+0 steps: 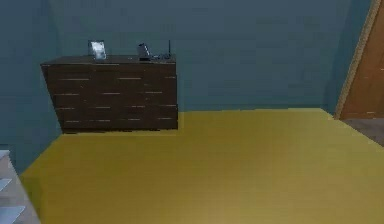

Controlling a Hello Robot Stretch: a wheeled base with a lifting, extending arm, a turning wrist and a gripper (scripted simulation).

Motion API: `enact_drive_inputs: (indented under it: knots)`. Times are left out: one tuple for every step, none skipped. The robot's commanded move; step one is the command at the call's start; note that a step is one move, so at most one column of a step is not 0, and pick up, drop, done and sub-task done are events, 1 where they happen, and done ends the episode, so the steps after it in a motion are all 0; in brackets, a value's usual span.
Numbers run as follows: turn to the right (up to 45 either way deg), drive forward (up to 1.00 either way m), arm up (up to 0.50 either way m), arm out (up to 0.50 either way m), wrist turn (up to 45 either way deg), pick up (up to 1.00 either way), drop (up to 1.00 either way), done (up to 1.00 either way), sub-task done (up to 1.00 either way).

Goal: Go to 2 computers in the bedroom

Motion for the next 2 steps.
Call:
enact_drive_inputs:
  knots:
    - [0.0,0.80,0.00,0.00,0.0,0.00,0.00,0.00,0.00]
    - [-12.0,0.00,0.00,0.00,0.0,0.00,0.00,0.00,0.00]
